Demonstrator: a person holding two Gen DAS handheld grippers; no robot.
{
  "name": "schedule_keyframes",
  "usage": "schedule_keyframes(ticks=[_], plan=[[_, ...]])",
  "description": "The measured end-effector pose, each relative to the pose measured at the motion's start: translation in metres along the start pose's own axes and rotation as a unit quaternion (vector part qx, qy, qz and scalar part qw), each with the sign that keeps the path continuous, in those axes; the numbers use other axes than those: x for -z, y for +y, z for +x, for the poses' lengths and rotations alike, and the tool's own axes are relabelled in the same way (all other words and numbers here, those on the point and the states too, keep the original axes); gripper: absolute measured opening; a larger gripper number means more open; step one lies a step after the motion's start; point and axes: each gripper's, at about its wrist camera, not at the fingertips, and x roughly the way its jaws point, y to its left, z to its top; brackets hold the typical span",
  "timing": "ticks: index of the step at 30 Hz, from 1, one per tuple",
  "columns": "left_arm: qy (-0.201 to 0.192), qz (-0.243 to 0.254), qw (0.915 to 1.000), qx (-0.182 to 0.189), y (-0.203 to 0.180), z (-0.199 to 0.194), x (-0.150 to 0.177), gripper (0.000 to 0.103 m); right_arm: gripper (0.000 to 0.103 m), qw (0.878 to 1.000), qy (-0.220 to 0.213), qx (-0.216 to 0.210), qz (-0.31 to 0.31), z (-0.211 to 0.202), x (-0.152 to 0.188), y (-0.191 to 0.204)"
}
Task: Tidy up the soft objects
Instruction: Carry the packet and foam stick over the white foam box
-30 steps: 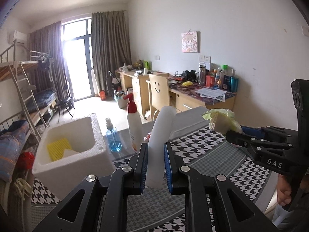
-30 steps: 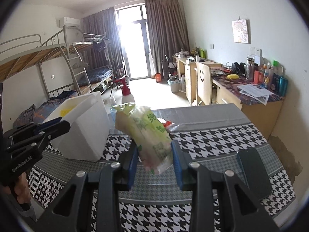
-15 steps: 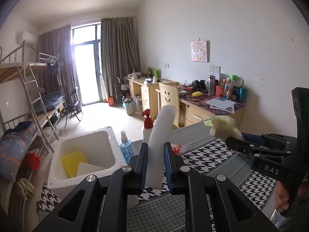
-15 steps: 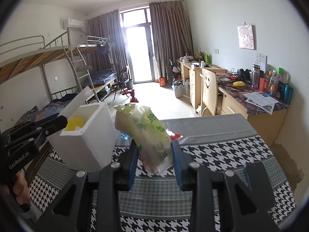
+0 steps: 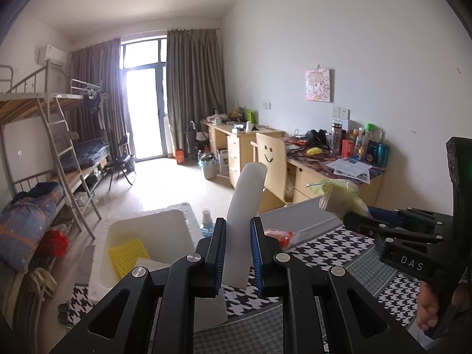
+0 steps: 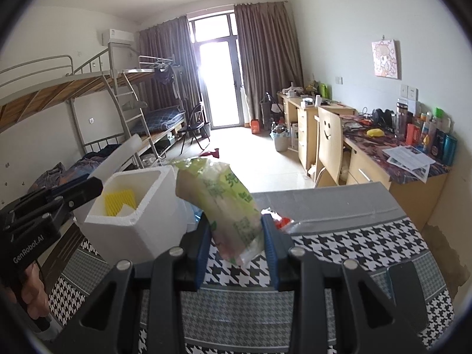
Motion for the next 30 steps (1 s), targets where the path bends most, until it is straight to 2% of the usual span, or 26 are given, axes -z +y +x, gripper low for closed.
schedule_keyframes(ticks=[30], plan=[[-0.007, -0.049, 0.9947, -0.09, 0.059, 0.008, -0.008, 0.018, 0.038, 0.996, 0.019, -0.053, -0.064, 0.048, -0.031, 0.061]])
